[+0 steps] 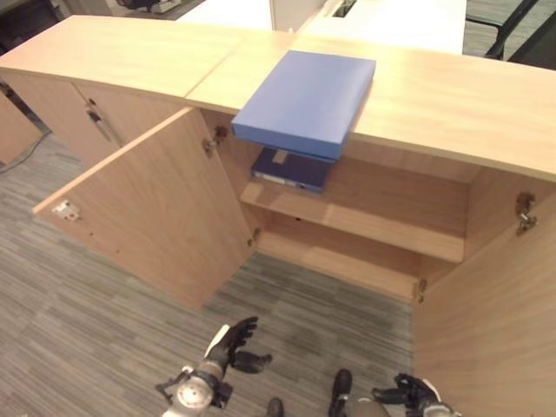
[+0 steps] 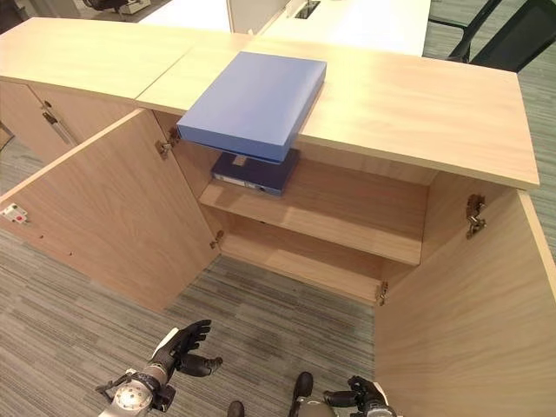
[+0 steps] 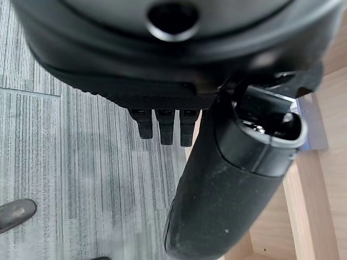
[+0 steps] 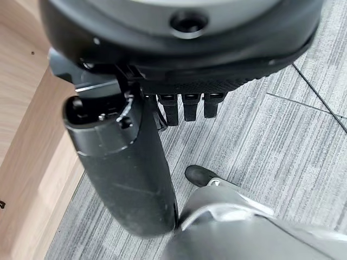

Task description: Put the empty folder in the office cabinet

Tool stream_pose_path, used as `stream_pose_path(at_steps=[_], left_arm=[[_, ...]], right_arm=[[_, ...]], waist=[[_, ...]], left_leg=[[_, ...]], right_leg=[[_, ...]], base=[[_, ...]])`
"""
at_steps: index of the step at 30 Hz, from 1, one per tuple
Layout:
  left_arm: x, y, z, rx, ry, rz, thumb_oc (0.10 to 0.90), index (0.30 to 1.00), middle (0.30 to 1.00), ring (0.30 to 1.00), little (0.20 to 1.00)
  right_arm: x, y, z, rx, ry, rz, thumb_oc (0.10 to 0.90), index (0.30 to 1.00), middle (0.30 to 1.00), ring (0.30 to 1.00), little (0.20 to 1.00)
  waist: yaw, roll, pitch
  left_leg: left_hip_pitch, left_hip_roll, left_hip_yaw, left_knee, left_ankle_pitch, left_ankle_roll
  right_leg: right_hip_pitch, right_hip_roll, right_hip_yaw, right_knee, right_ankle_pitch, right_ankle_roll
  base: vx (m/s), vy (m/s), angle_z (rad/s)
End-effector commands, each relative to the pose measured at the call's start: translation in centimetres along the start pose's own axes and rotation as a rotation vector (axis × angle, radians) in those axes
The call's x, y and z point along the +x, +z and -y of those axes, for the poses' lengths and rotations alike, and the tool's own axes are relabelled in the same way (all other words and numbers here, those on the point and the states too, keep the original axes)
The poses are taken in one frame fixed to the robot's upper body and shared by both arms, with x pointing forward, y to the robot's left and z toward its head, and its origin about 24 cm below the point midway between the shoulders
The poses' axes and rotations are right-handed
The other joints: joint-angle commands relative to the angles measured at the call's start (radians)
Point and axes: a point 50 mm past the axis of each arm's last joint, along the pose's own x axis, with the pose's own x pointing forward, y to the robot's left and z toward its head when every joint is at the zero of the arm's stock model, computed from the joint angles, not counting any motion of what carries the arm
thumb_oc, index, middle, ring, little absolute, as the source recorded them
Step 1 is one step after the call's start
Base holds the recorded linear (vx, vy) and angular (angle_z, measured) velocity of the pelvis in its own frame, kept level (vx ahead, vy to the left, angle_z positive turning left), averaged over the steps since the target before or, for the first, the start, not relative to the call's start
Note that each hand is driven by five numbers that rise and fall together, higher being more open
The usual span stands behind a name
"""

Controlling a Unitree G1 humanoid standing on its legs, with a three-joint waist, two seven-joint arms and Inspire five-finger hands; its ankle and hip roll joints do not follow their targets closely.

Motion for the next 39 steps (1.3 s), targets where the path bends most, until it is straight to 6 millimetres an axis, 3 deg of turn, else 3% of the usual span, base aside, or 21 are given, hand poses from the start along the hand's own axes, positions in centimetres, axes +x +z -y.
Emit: stream_pose_path(at_steps=[1, 2, 3, 4, 5, 6, 7, 8, 9, 18, 26, 30, 32, 35, 36, 37, 39], left_arm=[[-0.1, 3.2, -0.4, -0.038, -0.009, 0.165, 0.800, 0.900, 0.900, 0.900, 0.900], [-0.2, 3.2, -0.2, -0.072, -0.010, 0.169, 0.800, 0.900, 0.900, 0.900, 0.900], [-0.2, 3.2, -0.2, -0.072, -0.010, 0.169, 0.800, 0.900, 0.900, 0.900, 0.900], [-0.4, 3.2, 0.4, -0.140, -0.034, 0.177, 0.800, 0.900, 0.900, 0.900, 0.900], [-0.4, 3.2, 0.4, -0.140, -0.035, 0.177, 0.800, 0.900, 0.900, 0.900, 0.900], [-0.4, 3.1, 0.7, -0.169, -0.048, 0.176, 0.800, 0.900, 0.900, 0.900, 0.900], [-0.4, 3.0, 1.4, -0.217, -0.081, 0.168, 0.800, 0.900, 0.900, 0.900, 0.900], [-0.4, 3.1, 1.4, -0.218, -0.081, 0.168, 0.800, 0.900, 0.900, 0.900, 0.900], [-0.5, 2.7, 1.8, -0.273, -0.093, 0.156, 0.800, 0.900, 0.900, 0.900, 0.900], [-0.8, 3.0, 0.8, -0.305, -0.052, 0.189, 0.800, 0.900, 0.900, 0.900, 0.900], [-2.0, 6.3, -1.0, -0.414, 0.015, 0.345, 0.800, 0.900, 0.900, 0.900, 0.900], [-4.1, 9.3, -3.8, -0.438, 0.142, 0.513, 0.800, 0.900, 0.900, 0.900, 0.900], [-4.4, 9.6, -4.4, -0.419, 0.178, 0.527, 0.800, 0.900, 0.900, 0.900, 0.900], [-6.0, 11.4, -7.1, -0.320, 0.366, 0.635, 0.800, 0.900, 0.900, 0.900, 0.900], [-6.8, 12.1, -8.1, -0.285, 0.437, 0.680, 0.800, 0.900, 0.900, 0.900, 0.900], [-8.4, 13.4, -10.1, -0.195, 0.622, 0.763, 0.800, 0.900, 0.900, 0.900, 0.900], [-10.8, 15.7, -12.3, -0.020, 0.881, 0.874, 0.800, 0.900, 0.900, 0.900, 0.900]], right_arm=[[-0.4, -2.5, 3.0, -0.054, -0.078, -0.070, 0.800, 0.900, 0.900, 0.900, 0.900], [-0.5, -2.6, 3.3, -0.047, -0.090, -0.072, 0.800, 0.900, 0.900, 0.900, 0.900], [-0.5, -2.6, 3.3, -0.047, -0.090, -0.072, 0.800, 0.900, 0.900, 0.900, 0.900], [-0.4, -2.2, 3.6, -0.039, -0.100, -0.064, 0.800, 0.900, 0.900, 0.900, 0.900], [-0.4, -2.2, 3.6, -0.039, -0.100, -0.064, 0.800, 0.900, 0.900, 0.900, 0.900], [-0.4, -2.1, 3.7, -0.036, -0.099, -0.062, 0.800, 0.900, 0.900, 0.900, 0.900], [-0.3, -1.9, 4.1, -0.020, -0.115, -0.067, 0.800, 0.900, 0.900, 0.900, 0.900], [-0.3, -1.9, 4.2, -0.020, -0.115, -0.067, 0.800, 0.900, 0.900, 0.900, 0.900], [-0.4, -2.0, 4.1, -0.002, -0.111, -0.073, 0.800, 0.900, 0.900, 0.900, 0.900], [-0.4, -2.5, 3.2, 0.081, -0.096, -0.088, 0.800, 0.900, 0.900, 0.900, 0.900], [-0.4, -2.7, 1.6, 0.137, -0.063, -0.092, 0.800, 0.900, 0.900, 0.900, 0.900], [-0.5, -3.5, 0.7, 0.291, -0.055, -0.121, 0.800, 0.900, 0.900, 0.900, 0.900], [-0.6, -3.8, 0.5, 0.329, -0.053, -0.134, 0.800, 0.900, 0.900, 0.900, 0.900], [-0.8, -4.5, -0.5, 0.381, -0.021, -0.166, 0.800, 0.900, 0.900, 0.900, 0.900], [-0.8, -4.6, -0.9, 0.394, -0.009, -0.166, 0.800, 0.900, 0.900, 0.900, 0.900], [-0.9, -4.7, -1.6, 0.420, 0.011, -0.162, 0.800, 0.900, 0.900, 0.900, 0.900], [-1.0, -4.9, -2.4, 0.412, 0.023, -0.165, 0.800, 0.900, 0.900, 0.900, 0.900]], waist=[[-0.002, 0.017, 0.057], [0.005, 0.005, 0.058], [0.006, 0.005, 0.059], [0.017, -0.002, 0.050], [0.018, -0.003, 0.051], [0.025, 0.004, 0.043], [0.039, 0.024, 0.033], [0.040, 0.023, 0.035], [0.037, 0.040, 0.013], [0.028, 0.049, -0.063], [0.024, 0.047, -0.096], [0.031, 0.039, -0.103], [0.032, 0.037, -0.104], [0.044, 0.028, -0.107], [0.047, 0.024, -0.109], [0.055, 0.018, -0.112], [0.061, 0.009, -0.115]], left_leg=[[0.034, 0.006, -0.014, 0.074, 0.062, 0.060], [-0.022, 0.003, -0.005, 0.017, 0.015, 0.070], [-0.020, 0.003, -0.004, 0.016, 0.015, 0.070], [-0.034, -0.008, -0.020, -0.136, -0.003, 0.073], [-0.030, -0.008, -0.018, -0.140, -0.002, 0.073], [-0.032, -0.012, -0.047, -0.237, 0.031, 0.067], [-0.062, -0.022, -0.104, -0.373, 0.123, 0.054], [-0.056, -0.022, -0.104, -0.381, 0.126, 0.053], [-0.004, -0.015, -0.122, -0.464, 0.125, 0.059], [0.128, -0.046, -0.086, -0.546, 0.104, 0.097], [0.177, -0.065, -0.068, -0.567, 0.079, 0.113], [0.193, -0.067, -0.067, -0.567, 0.070, 0.113], [0.196, -0.067, -0.068, -0.567, 0.069, 0.112], [0.203, -0.067, -0.073, -0.567, 0.065, 0.109], [0.205, -0.066, -0.075, -0.567, 0.064, 0.107], [0.208, -0.065, -0.077, -0.567, 0.062, 0.104], [0.218, -0.062, -0.079, -0.567, 0.052, 0.099]], right_leg=[[0.021, -0.026, 0.022, 0.061, -0.099, 0.014], [0.051, -0.035, 0.034, 0.037, -0.102, 0.021], [0.052, -0.036, 0.035, 0.037, -0.102, 0.021], [0.076, -0.036, 0.055, 0.011, -0.099, 0.034], [0.077, -0.037, 0.056, 0.010, -0.099, 0.034], [0.090, -0.028, 0.067, 0.000, -0.100, 0.038], [0.118, -0.009, 0.078, -0.018, -0.101, 0.041], [0.121, -0.009, 0.078, -0.019, -0.101, 0.041], [0.136, 0.001, 0.093, -0.021, -0.103, 0.050], [0.168, -0.040, 0.152, -0.051, -0.077, 0.091], [0.201, -0.054, 0.160, -0.104, -0.049, 0.115], [0.224, -0.053, 0.159, -0.129, -0.037, 0.115], [0.227, -0.053, 0.158, -0.134, -0.035, 0.114], [0.243, -0.051, 0.150, -0.146, -0.034, 0.112], [0.245, -0.049, 0.151, -0.146, -0.036, 0.111], [0.250, -0.048, 0.147, -0.147, -0.038, 0.109], [0.260, -0.043, 0.144, -0.148, -0.049, 0.107]], base=[[0.10, -0.029, -0.64], [0.08, 0.009, -0.44], [0.19, 0.088, -0.05], [0.11, 0.078, 0.13], [0.18, 0.127, 0.07], [0.17, 0.133, -0.29], [0.17, 0.132, -0.28], [0.23, 0.182, -0.45], [0.17, 0.166, -0.42], [0.14, 0.147, -0.56], [0.06, 0.046, -0.03], [0.02, -0.001, -0.01], [0.02, -0.018, -0.04], [0.01, -0.025, 0.00], [0.01, -0.053, 0.03], [0.03, -0.057, 0.02], [0.02, -0.046, 0.02]])
